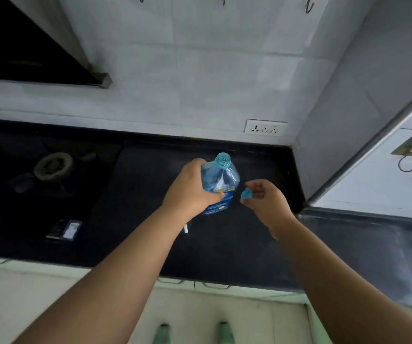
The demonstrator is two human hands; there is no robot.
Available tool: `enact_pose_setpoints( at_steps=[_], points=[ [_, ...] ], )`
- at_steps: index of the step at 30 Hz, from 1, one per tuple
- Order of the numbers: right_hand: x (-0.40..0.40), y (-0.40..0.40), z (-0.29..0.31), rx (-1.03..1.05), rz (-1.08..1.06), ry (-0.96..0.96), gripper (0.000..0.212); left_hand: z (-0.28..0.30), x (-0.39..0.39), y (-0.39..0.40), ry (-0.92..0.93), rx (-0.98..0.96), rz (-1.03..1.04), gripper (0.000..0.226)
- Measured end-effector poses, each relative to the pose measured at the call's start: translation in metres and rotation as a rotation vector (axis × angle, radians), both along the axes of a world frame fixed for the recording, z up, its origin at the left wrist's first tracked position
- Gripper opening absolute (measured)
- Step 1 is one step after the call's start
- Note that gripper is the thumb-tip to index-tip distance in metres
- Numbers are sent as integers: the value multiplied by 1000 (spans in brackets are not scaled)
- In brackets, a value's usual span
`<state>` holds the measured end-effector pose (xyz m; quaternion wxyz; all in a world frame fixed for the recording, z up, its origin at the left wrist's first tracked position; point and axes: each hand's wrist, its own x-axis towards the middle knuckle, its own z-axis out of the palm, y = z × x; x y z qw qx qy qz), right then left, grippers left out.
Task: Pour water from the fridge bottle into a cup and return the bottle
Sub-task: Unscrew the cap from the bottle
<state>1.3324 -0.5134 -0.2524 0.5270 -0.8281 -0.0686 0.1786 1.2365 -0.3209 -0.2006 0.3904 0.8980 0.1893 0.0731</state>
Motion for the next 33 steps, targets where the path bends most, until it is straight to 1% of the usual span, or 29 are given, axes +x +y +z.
enact_pose_setpoints(
  at_steps=[3,7,9,10,13,15,18,20,22,24,25,26,27,30,31,33],
  points=[
    [-2,-5,-51,-130,33,80,41,-39,6,-13,63,-51,12,71],
    [-5,-16,-109,-271,33,153,35,-77,11,-24,115,-115,43,70],
    [-8,-22,-129,-345,32,168,38,-93,11,-27,145,-138,54,71],
    [-9,-25,-138,-370,33,156,44,-100,10,-28,166,-151,59,74],
    [-15,-27,-147,-359,13,147,64,-115,9,-28,221,-220,81,83],
    [-19,-24,-149,-385,36,137,66,-118,9,-29,240,-247,89,90],
    [-23,-22,-152,-494,102,97,74,-117,8,-32,291,-352,67,112],
    [-22,-19,-147,-532,165,74,83,-119,4,-30,303,-331,58,119],
    [-17,-14,-139,-445,190,43,94,-127,-5,-21,276,-206,152,108],
    [-12,-7,-131,-296,215,3,107,-140,-16,-9,207,-89,355,82],
    [-9,-3,-127,-231,222,-5,113,-148,-22,-4,200,-79,465,66],
    [-6,2,-125,-172,224,3,119,-153,-26,-1,227,-118,553,53],
    [-4,6,-120,-121,228,24,123,-159,-28,1,281,-190,611,47],
    [-2,20,-106,-18,289,92,122,-175,-29,3,484,-384,667,56],
    [-3,24,-103,-17,313,100,119,-179,-28,4,519,-421,681,58],
    [-4,29,-101,-41,324,91,112,-191,-26,6,545,-462,676,53]
  ],
)
